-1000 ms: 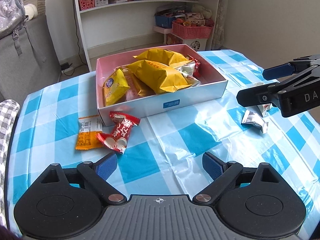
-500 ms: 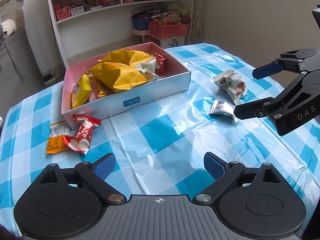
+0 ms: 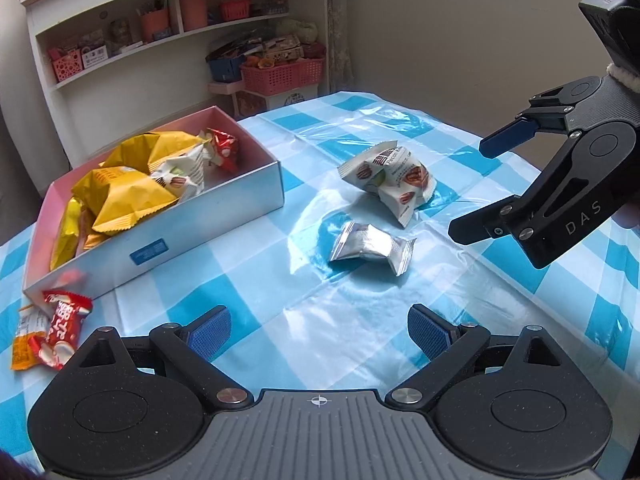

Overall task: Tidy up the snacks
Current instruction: 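Grasp the silver-wrapped candy with the left gripper while the right gripper grasps the white pecan packet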

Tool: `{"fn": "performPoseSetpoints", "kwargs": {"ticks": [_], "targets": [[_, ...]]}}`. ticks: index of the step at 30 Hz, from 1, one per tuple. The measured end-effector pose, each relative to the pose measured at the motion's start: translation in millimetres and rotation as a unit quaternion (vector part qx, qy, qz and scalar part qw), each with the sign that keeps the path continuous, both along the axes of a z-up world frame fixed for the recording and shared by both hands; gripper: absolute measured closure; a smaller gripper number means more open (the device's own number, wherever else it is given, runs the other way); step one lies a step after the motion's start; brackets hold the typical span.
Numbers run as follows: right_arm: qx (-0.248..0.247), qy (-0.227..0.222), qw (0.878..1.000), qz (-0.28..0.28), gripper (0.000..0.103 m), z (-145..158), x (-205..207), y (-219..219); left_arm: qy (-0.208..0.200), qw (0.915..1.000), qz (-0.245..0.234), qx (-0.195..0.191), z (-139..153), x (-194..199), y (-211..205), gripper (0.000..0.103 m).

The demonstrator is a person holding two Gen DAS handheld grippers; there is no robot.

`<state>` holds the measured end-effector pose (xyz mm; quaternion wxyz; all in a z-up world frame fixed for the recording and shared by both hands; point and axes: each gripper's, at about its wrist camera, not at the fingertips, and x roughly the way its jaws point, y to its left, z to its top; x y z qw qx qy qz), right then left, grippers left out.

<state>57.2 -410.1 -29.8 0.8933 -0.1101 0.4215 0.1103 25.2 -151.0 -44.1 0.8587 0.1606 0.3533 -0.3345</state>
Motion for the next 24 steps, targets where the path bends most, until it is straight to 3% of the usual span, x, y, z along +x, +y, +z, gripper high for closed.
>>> {"fn": "performPoseSetpoints", "kwargs": {"ticks": [14, 17, 21, 24], "targets": [[0.035, -0.006, 0.999, -0.017, 0.011, -11.0, 31.9, -14.5, 0.001, 0.9991, -0.039, -0.017, -12.9, 20.0, -45.8, 0.01], [0.05, -0.003, 0.998, -0.024, 0.015, -13.0, 40.2, -13.7, 0.004, 0.9989, -0.042, -0.023, -14.4, 24.0, -52.4, 0.015], [0.064, 0.003, 0.997, -0.037, 0.021, -17.6, 48.9, -15.6, 0.011, 0.9987, -0.046, -0.02, -20.0, 28.0, -58.1, 0.036], [0.069, 0.009, 0.996, -0.05, 0.031, -21.3, 53.3, -18.0, 0.005, 0.9986, -0.05, -0.019, -21.7, 27.8, -59.7, 0.043]]}}
